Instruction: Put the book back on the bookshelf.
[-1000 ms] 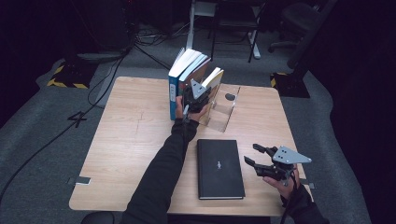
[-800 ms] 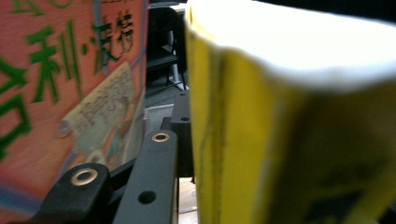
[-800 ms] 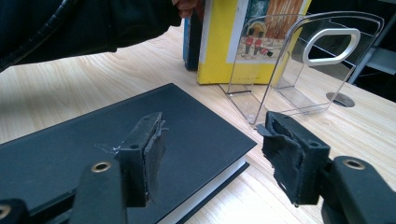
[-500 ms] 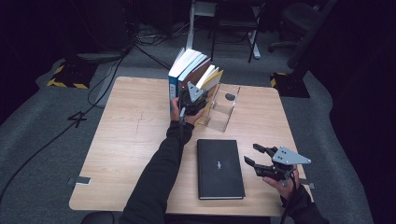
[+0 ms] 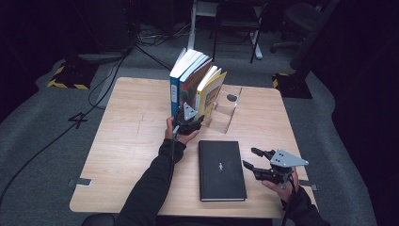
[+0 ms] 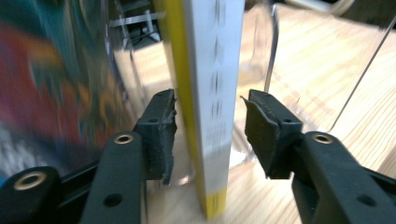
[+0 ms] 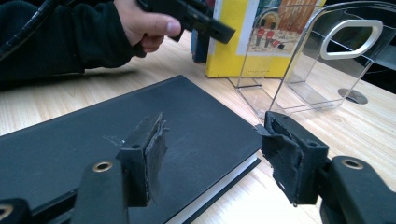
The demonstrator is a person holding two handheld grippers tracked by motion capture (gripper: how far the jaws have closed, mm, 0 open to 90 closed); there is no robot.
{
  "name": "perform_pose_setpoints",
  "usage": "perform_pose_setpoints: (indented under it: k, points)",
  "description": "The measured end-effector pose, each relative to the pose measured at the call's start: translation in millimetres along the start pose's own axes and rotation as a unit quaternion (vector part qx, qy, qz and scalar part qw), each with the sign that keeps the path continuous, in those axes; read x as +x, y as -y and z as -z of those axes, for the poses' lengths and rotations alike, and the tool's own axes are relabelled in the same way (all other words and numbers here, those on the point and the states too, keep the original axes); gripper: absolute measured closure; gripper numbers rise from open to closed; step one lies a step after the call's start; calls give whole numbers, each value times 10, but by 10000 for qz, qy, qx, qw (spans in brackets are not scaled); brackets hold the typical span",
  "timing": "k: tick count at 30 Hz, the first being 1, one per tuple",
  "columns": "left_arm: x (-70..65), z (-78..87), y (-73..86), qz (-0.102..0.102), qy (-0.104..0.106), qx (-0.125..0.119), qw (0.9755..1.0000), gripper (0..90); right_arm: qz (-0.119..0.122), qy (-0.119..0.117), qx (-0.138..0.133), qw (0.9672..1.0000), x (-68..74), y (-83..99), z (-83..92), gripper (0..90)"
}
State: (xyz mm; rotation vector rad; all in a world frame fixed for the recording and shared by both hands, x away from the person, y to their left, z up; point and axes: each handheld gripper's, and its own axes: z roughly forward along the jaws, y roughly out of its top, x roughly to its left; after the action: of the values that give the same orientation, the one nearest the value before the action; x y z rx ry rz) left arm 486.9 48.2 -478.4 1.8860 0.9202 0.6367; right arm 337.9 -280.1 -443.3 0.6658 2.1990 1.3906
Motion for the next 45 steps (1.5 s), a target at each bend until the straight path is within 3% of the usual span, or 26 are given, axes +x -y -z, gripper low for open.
perform_pose_setpoints:
  k: [4, 7, 10, 13, 18, 23, 28, 32, 36, 39, 41, 45]
  points:
    - [43, -20, 52, 295, -146, -70, 9994, 741, 1, -34, 57, 10000, 7, 8, -28, 402]
    - [62, -49, 45, 331, -347, -76, 9988, 754, 18, -51, 86, 9999, 22, 12, -43, 402]
    - [63, -105, 26, 585, -430, -125, 9973, 754, 40, -80, 105, 9999, 26, 18, -60, 402]
    - [24, -156, -4, 670, -563, -114, 9961, 752, 36, -77, 138, 9999, 24, 27, -72, 403]
    - [29, -163, -2, 746, -522, -139, 9957, 745, 48, -84, 135, 9999, 16, 30, -62, 403]
    - [27, -115, 15, 686, -440, -91, 9966, 725, 52, -41, 229, 9997, -3, 41, -62, 401]
    - [41, -9, 22, 635, -305, -31, 9975, 614, 44, 0, 243, 9997, -7, 32, -49, 397]
    - [39, 115, 11, 321, -41, 96, 9994, 547, 46, -31, 296, 9995, -4, 32, -59, 392]
    - [3, 216, 20, 88, 161, 164, 9997, 519, 64, -41, 324, 9994, 3, 25, -58, 388]
    - [-23, 353, 35, -219, 373, 253, 9987, 492, 50, -71, 341, 9994, 2, 22, -54, 378]
    - [-44, 433, 64, -275, 547, 290, 9977, 475, 3, -106, 336, 9994, 1, 27, -43, 372]
    - [-68, 611, 161, -629, 664, 457, 9948, 461, -52, -262, 297, 9992, 4, 36, 4, 353]
